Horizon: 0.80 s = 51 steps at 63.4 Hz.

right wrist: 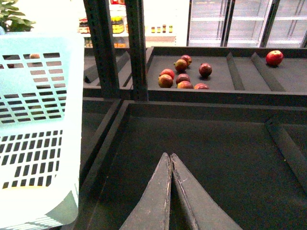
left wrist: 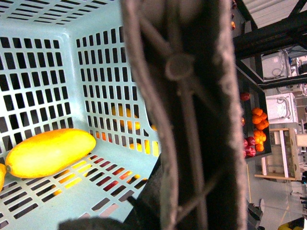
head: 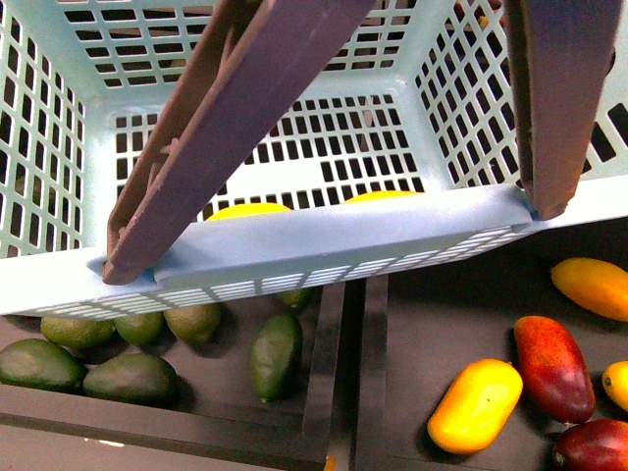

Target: Pick lemon and mango into basket

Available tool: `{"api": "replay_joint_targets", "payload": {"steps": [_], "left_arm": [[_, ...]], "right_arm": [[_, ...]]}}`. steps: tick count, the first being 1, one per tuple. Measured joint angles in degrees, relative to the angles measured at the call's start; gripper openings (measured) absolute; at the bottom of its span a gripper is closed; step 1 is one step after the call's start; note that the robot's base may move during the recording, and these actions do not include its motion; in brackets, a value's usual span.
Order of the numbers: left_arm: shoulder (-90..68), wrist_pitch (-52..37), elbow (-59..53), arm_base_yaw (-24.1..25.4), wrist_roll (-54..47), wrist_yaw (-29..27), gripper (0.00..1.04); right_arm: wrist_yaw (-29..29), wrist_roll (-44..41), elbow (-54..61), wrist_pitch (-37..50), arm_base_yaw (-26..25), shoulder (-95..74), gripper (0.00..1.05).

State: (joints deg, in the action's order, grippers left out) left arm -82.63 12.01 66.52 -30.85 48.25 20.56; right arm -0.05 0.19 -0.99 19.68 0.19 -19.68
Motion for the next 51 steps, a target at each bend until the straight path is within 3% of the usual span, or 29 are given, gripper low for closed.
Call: {"api": "replay_joint_targets", "payload": {"steps": [38,45,51], "left_arm": [[0.0,0.0,0.0,0.0,0.0,0.0,0.05],[0.0,0.0,0.0,0.0,0.0,0.0,0.05],[0.0,0.0,0.0,0.0,0.0,0.0,0.05]], "right_arm": [[0.0,0.0,0.0,-9.5,0.0,9.5,0.02],[0.0,0.0,0.0,-18.8,0.0,17.2,0.02],[0.0,0.0,0.0,-19.4,0.0,19.1,0.02]]}}
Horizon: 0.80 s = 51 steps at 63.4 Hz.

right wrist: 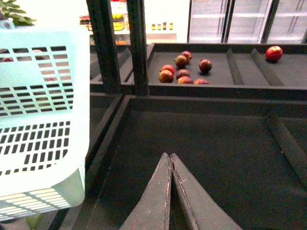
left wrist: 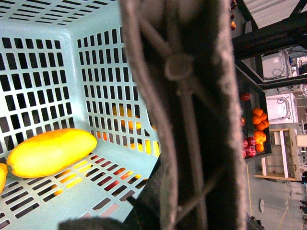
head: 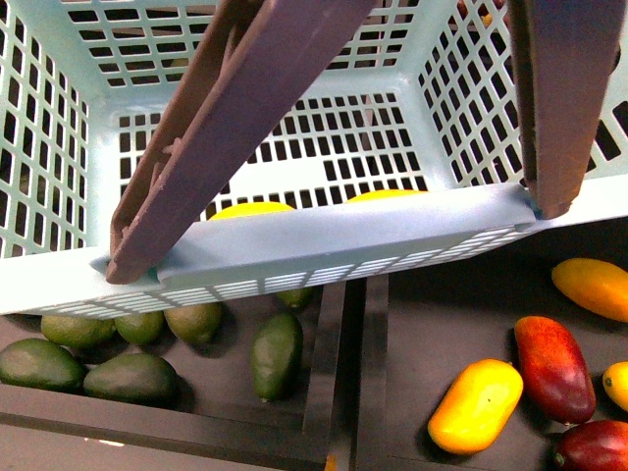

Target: Pick lemon and mango into basket

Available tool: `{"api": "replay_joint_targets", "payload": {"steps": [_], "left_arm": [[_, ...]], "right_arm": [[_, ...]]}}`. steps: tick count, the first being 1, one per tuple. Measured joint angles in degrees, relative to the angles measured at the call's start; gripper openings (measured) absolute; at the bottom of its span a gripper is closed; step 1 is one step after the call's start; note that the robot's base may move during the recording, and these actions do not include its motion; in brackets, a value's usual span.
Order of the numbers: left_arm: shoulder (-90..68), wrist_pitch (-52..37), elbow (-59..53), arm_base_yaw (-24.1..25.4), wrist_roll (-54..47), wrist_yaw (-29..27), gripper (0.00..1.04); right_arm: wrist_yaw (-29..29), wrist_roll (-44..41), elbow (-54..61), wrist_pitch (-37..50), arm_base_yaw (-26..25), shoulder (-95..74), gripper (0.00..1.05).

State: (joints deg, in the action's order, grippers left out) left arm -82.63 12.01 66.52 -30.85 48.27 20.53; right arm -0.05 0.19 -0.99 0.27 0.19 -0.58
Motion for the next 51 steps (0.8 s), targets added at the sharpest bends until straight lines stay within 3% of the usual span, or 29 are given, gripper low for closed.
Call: {"api": "replay_joint_targets", "payload": {"steps": [12,43,48,51], "left_arm": [[0.0,0.0,0.0,0.0,0.1,0.0,0.05],[0.0,0.0,0.0,0.0,-0.1,0.0,0.05],[0.0,0.0,0.0,0.0,-0.2,0.0,0.05],[0.0,0.0,0.0,0.0,-0.1,0.1,0.05]], "right_arm": [[0.0,0.0,0.0,-0.2,0.0,0.2,0.04],[0.0,0.0,0.0,-0.2,0.0,0.2,0.86],[0.0,0.0,0.0,-0.2,0.0,0.2,0.97],[0.0,0.0,0.0,-0.2,0.0,0.2,0.97]]}}
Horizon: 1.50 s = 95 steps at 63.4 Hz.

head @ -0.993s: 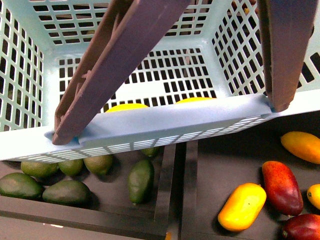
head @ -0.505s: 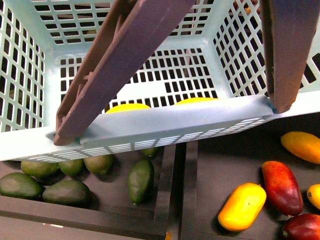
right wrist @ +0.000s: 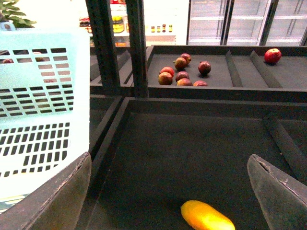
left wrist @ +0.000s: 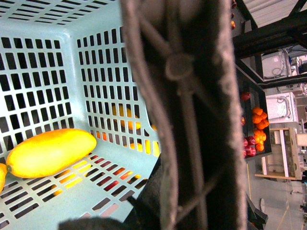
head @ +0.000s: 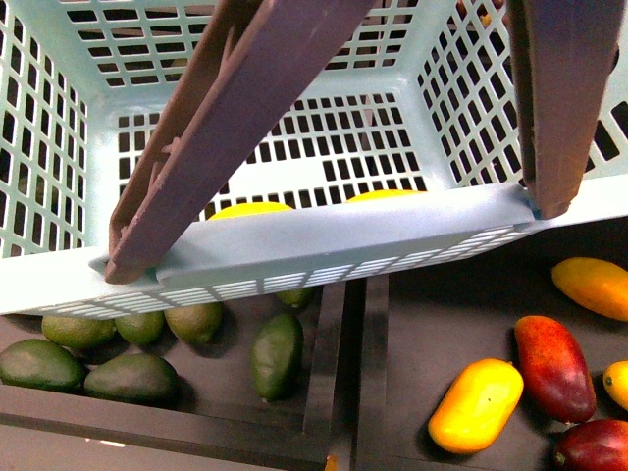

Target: Pick lemon and mango into basket

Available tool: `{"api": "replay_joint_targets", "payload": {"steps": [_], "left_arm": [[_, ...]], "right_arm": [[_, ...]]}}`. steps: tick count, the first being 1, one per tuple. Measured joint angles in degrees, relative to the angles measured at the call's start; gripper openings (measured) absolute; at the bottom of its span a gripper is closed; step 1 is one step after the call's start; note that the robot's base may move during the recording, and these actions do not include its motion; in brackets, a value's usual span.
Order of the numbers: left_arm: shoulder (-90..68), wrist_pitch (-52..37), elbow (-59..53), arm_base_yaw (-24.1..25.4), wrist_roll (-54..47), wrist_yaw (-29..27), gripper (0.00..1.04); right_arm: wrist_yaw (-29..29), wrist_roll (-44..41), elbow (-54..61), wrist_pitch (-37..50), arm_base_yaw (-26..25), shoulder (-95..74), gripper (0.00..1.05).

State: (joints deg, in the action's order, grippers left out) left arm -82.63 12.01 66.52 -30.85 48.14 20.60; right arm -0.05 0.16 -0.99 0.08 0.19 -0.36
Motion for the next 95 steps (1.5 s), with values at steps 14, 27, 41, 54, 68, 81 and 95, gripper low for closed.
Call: {"api": "replay_joint_targets", "payload": {"steps": [14,27,41,54,68,81,95], "left_arm": [[0.0,0.0,0.0,-0.6,0.0,0.9,0.05],[0.0,0.0,0.0,-0.6,0.5,0.5,0.05],[0.0,0.0,0.0,0.0,0.2,-0.8,0.05],[0.0,0.0,0.0,0.0,-0.1,0.0,0.05],[0.0,0.0,0.0,0.0,0.1,0.3,0.05],[0.0,0.0,0.0,0.0,0.0,-0.4,0.05],[0.0,0.0,0.0,0.0,0.0,0.0,0.05]], "right_arm": [[-0.1,0.0,0.0,0.0,0.0,0.0,0.96],[-0.1,0.0,0.0,-0.1,0.0,0.1,0.96],[-0.1,0.0,0.0,-0.1,0.0,0.2,0.96],[-0.1,0.0,0.0,-0.2,0.0,0.1,0.96],[0.0,0.0,0.0,-0.2,0.0,0.2,0.96],[0.0,0.0,0.0,-0.2,0.0,0.2,0.96],[0.0,0.0,0.0,-0.2,0.0,0.2,0.96]]}}
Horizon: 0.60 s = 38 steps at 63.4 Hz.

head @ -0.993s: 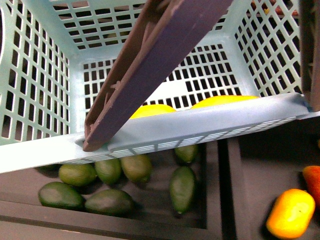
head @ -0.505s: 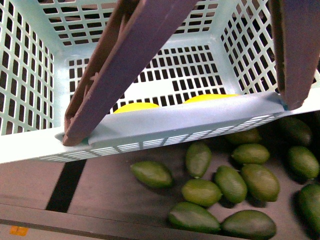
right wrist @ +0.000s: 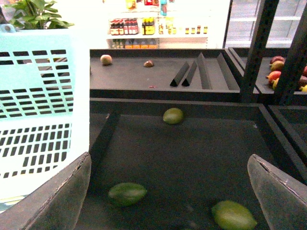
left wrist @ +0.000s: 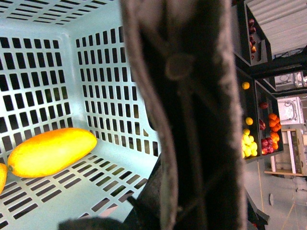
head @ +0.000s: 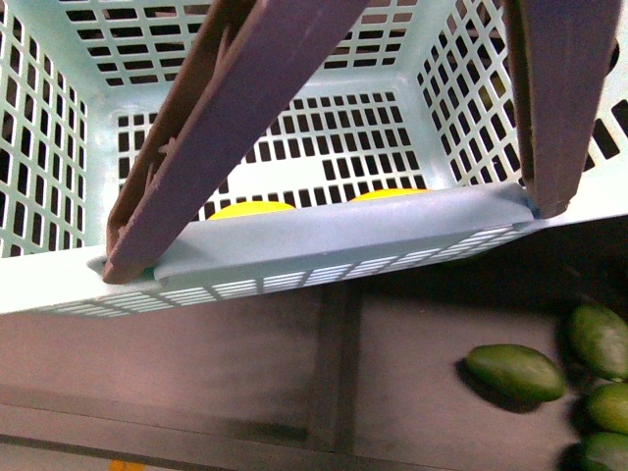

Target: Pick lemon and mango into basket

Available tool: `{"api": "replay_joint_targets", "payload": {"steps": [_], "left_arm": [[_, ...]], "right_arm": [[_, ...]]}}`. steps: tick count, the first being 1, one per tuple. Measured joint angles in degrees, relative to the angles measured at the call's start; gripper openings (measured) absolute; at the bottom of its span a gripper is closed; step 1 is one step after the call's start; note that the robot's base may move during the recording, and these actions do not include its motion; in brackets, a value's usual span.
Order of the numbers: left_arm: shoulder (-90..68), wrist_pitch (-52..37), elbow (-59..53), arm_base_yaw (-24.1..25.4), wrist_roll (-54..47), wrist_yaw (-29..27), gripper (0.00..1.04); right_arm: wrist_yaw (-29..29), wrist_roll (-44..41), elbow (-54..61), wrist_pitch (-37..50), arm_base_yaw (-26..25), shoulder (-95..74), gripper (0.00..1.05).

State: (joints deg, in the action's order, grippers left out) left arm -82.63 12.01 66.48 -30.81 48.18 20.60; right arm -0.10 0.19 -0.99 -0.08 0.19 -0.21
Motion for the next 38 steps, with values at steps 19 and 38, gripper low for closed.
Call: {"api": "replay_joint_targets", "payload": {"steps": [19,38], "left_arm": [[0.2,0.0,0.0,0.7,-0.1,-1.2,0.05],[0.1,-2.0,-0.7,-0.2,-0.3,-4.9,0.05]], "right_arm": [[0.4,0.0,0.0,0.0,-0.1,0.0,0.96],[0.3,0.0,0.0,0.0,-0.1,0.0,0.96]]}}
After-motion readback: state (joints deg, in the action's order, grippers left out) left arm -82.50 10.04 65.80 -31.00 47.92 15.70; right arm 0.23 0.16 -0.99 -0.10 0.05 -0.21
